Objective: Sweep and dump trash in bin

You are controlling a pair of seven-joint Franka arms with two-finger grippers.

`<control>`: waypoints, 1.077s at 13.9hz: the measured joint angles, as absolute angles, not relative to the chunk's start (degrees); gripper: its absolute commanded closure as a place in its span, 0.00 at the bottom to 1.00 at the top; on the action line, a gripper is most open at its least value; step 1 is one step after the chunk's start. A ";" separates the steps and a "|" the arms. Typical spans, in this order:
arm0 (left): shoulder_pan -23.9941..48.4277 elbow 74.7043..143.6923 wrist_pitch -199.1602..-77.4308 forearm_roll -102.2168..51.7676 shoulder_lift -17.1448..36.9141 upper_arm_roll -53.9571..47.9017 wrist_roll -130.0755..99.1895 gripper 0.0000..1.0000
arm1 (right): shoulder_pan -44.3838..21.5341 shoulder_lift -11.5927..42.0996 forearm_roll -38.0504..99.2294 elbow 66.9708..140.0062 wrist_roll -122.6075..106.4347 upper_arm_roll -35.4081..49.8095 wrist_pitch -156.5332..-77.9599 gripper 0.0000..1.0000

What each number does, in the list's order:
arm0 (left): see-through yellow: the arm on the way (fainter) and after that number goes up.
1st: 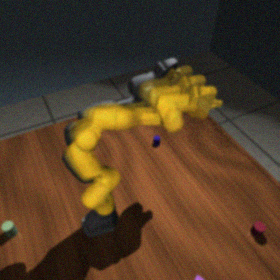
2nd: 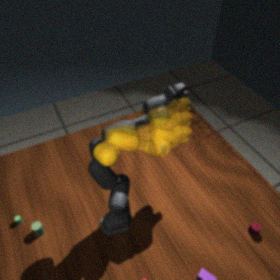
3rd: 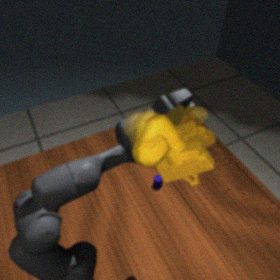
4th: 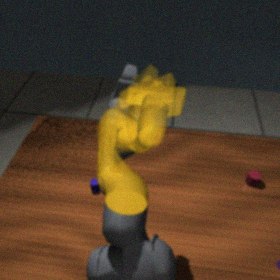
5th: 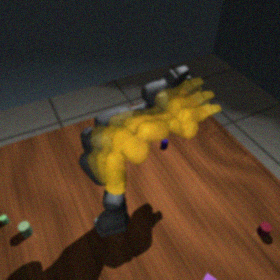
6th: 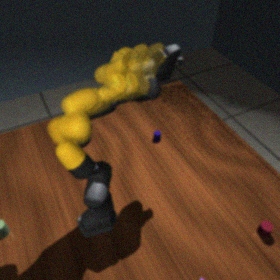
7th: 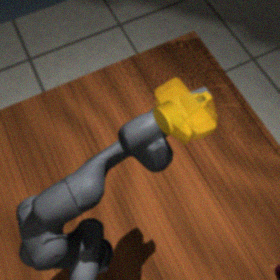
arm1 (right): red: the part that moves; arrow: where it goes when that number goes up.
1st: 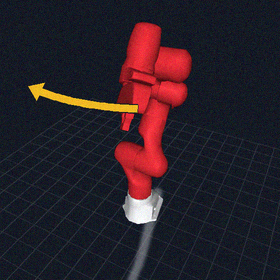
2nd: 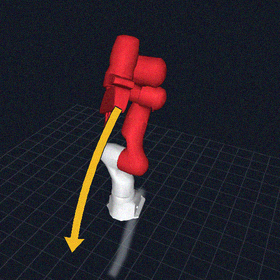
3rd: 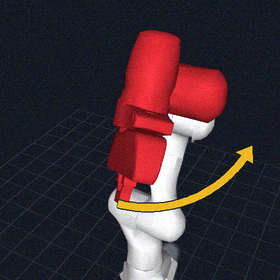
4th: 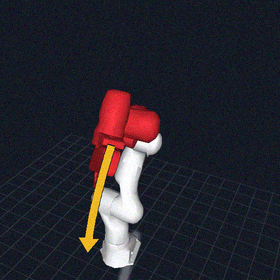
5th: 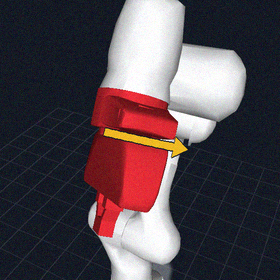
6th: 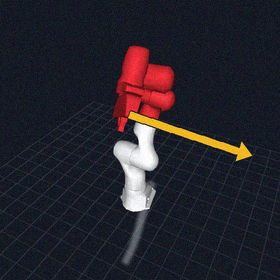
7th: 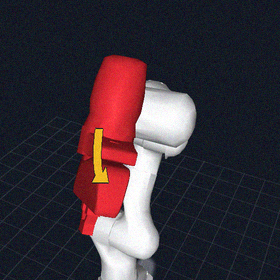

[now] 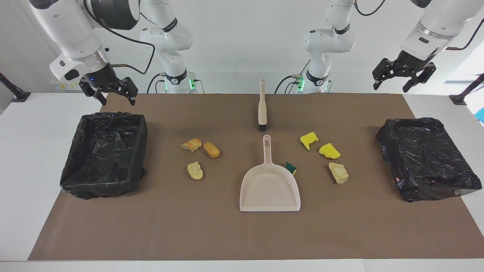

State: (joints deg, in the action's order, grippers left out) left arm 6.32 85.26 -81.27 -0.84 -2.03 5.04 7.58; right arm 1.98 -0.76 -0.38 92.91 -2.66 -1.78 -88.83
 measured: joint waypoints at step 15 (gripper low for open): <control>5.32 85.26 -81.22 -0.83 -2.03 5.08 7.58 0.00 | 1.66 -0.76 -0.38 93.05 -2.66 -1.76 -88.87 0.00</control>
State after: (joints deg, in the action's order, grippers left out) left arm 5.32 85.26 -81.22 -0.83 -2.03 5.08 7.58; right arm 1.66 -0.76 -0.38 93.05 -2.66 -1.76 -88.87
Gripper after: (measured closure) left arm 0.000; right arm 0.000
